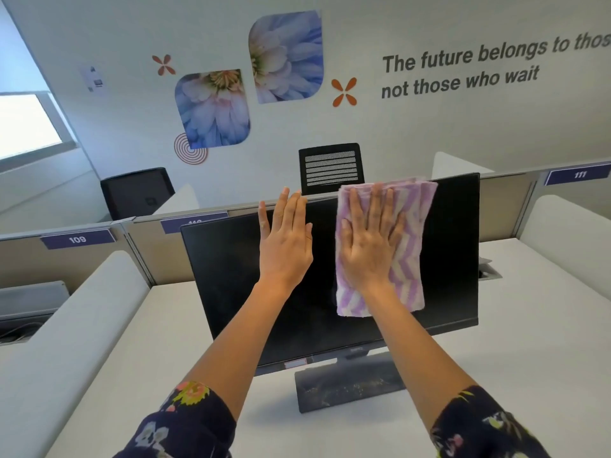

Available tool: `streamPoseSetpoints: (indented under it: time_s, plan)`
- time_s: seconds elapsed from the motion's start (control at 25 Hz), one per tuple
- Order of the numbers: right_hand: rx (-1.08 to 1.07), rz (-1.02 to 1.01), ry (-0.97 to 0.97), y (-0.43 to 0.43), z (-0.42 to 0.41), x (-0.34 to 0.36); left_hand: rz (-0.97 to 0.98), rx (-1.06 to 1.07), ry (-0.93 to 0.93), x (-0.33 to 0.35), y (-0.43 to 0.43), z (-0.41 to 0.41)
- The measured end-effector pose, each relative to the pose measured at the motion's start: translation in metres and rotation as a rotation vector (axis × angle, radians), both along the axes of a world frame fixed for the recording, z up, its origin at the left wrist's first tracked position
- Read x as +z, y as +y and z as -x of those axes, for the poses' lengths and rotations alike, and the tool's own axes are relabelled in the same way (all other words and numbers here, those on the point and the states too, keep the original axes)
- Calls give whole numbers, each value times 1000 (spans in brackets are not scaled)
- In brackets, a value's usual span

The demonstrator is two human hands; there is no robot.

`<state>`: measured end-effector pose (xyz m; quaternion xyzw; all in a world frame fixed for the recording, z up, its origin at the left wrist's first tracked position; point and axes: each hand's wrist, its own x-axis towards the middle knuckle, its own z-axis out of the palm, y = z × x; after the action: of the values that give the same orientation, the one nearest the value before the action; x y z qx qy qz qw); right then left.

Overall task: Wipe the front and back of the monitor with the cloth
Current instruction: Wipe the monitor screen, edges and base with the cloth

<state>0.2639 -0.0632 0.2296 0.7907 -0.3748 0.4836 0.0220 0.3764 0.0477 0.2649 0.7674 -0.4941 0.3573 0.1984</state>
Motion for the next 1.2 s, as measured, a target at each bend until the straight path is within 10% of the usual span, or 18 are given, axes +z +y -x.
streamPoseSetpoints:
  time_s: [1.2]
  plan:
    - [275, 283, 350, 63, -18, -76, 65, 56, 36, -10, 105, -60]
